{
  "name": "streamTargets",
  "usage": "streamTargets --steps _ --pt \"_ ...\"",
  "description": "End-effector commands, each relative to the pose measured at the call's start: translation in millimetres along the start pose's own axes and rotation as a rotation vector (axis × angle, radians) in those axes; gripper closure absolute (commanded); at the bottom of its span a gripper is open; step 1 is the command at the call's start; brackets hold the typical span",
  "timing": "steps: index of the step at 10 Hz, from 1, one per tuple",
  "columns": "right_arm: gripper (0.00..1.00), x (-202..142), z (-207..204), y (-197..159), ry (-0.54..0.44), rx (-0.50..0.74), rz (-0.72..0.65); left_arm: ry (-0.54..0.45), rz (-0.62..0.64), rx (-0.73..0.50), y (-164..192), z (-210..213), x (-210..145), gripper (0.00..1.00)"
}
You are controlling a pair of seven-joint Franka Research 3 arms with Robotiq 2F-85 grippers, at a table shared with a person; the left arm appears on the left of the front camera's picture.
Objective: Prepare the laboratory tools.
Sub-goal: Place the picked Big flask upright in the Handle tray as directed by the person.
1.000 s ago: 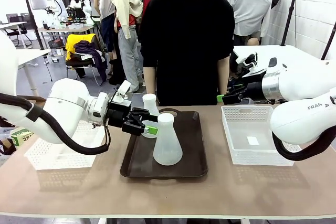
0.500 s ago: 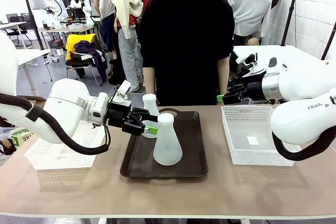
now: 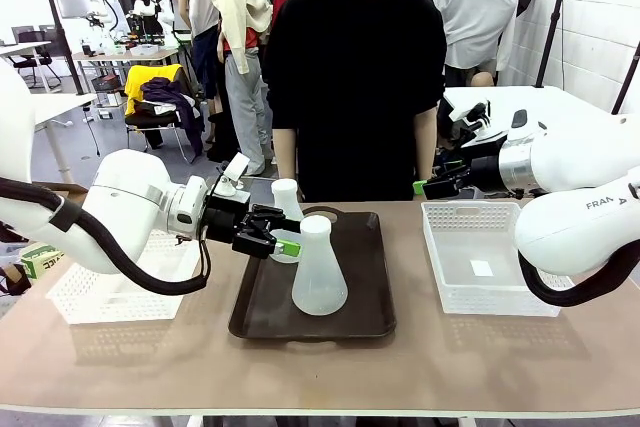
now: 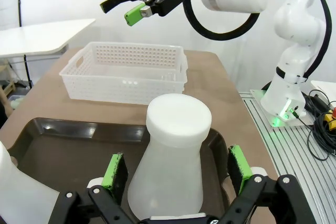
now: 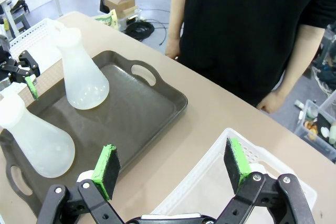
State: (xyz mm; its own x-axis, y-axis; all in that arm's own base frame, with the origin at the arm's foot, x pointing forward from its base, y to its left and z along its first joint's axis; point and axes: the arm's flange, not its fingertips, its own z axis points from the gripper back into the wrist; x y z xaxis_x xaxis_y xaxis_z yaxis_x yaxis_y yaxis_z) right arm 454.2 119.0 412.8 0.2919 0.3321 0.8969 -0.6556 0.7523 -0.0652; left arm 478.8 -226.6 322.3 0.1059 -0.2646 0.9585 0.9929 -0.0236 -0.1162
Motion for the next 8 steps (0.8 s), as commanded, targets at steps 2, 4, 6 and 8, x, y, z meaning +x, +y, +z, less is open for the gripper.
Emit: streamTargets --steps 2,4,6,8 --pt "0.00 -1.8 10.2 5.9 -0.077 -0.016 -0.003 0.000 0.000 0.000 0.2 0.1 -0.4 0.00" --pt "0.00 -1.8 10.2 5.9 -0.077 -0.016 -0.003 0.000 0.000 0.000 0.2 0.1 -0.4 0.00" --pt "0.00 -1.8 10.2 5.9 -0.077 -0.016 -0.003 0.000 0.000 0.000 0.2 0.1 -0.4 0.00" --pt "0.00 -1.8 10.2 5.9 -0.077 -0.016 -0.003 0.000 0.000 0.000 0.2 0.1 -0.4 0.00"
